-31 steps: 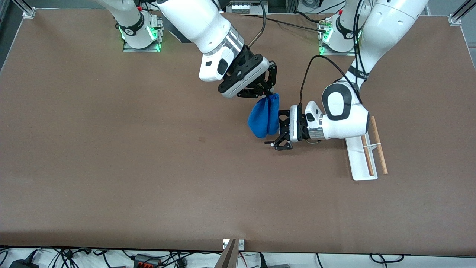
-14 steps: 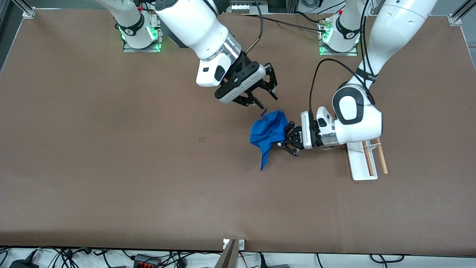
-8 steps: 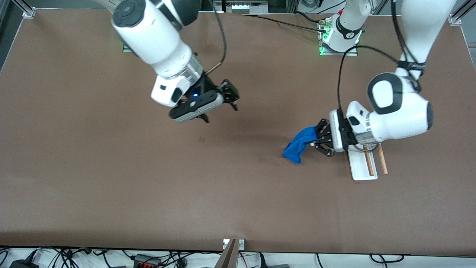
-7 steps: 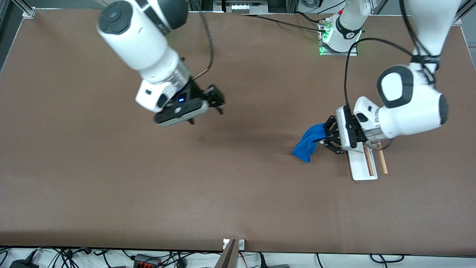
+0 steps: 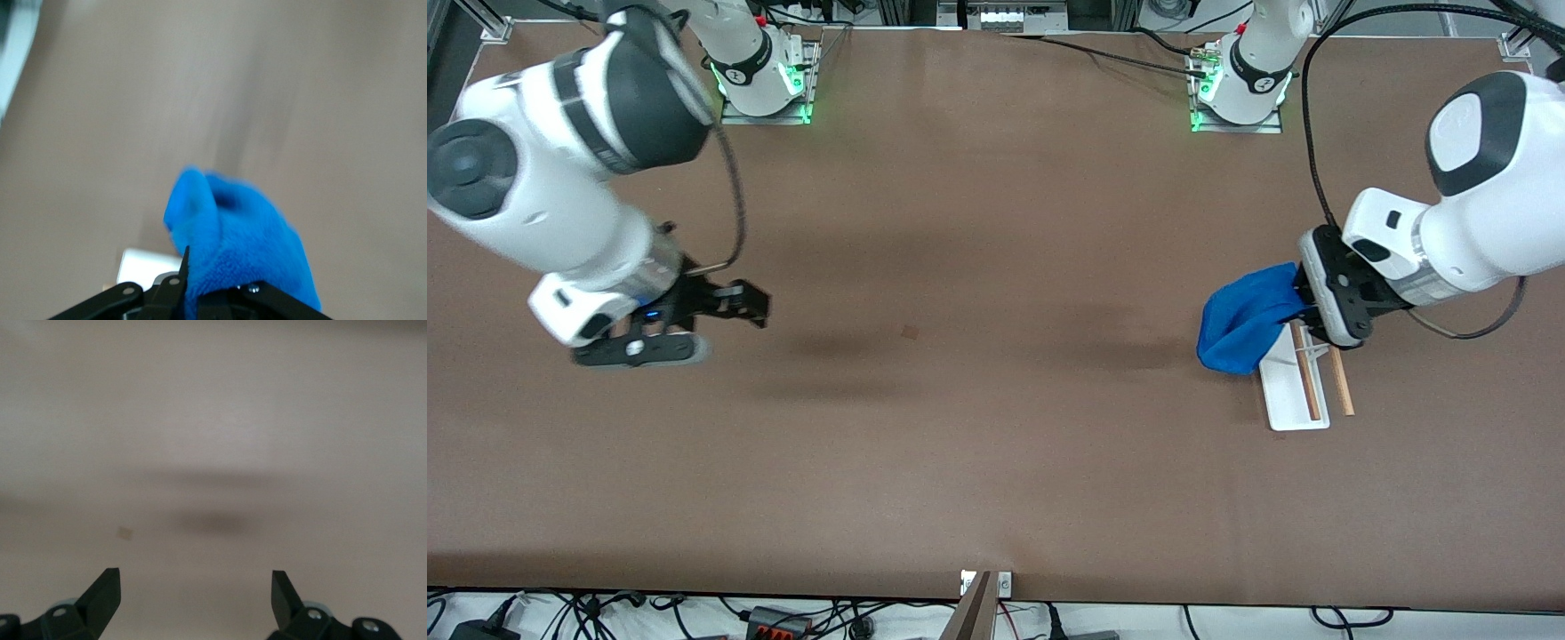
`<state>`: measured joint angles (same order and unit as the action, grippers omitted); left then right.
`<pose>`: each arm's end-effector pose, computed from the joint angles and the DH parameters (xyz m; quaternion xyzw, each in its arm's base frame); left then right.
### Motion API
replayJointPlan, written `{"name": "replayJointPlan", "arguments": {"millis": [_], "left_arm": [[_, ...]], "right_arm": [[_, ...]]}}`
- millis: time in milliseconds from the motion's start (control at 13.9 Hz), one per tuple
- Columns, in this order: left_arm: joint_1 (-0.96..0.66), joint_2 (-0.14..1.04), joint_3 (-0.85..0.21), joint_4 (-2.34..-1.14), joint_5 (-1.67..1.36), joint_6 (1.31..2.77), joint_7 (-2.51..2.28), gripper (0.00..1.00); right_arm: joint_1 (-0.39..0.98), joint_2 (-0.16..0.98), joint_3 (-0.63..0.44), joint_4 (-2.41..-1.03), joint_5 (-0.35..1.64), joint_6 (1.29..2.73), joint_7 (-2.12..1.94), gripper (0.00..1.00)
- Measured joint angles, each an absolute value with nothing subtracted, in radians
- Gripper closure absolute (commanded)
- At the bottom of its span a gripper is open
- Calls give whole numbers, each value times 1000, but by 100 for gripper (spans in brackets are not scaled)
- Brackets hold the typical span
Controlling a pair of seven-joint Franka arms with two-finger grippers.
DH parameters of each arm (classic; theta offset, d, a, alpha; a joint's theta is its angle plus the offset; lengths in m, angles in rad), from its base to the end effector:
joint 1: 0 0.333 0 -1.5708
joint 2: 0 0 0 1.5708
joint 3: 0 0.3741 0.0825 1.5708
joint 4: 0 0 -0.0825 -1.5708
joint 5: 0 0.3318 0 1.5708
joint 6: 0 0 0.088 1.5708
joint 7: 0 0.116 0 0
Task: Pass towel and hang on rack
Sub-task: 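Open the right gripper and withdraw it while the left gripper holds towel, then carry the towel with the left gripper and drape it over the rods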
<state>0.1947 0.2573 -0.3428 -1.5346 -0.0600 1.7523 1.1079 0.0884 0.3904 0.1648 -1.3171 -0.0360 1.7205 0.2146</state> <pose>0.5932 -0.0675 0.5705 0.8131 -0.5775 0.0223 0.0698 0.6327 0.1364 0.5717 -0.9998 -0.0154 -0.0057 0.0151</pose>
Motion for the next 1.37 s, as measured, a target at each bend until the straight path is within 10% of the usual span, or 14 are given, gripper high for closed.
{"name": "replayJointPlan", "arguments": {"millis": [1366], "left_arm": [[293,451,-341,-1428,73,1614,651,99]], "right_arm": [[-33,242,-32,-1322,-24,1598,-50,0]]}}
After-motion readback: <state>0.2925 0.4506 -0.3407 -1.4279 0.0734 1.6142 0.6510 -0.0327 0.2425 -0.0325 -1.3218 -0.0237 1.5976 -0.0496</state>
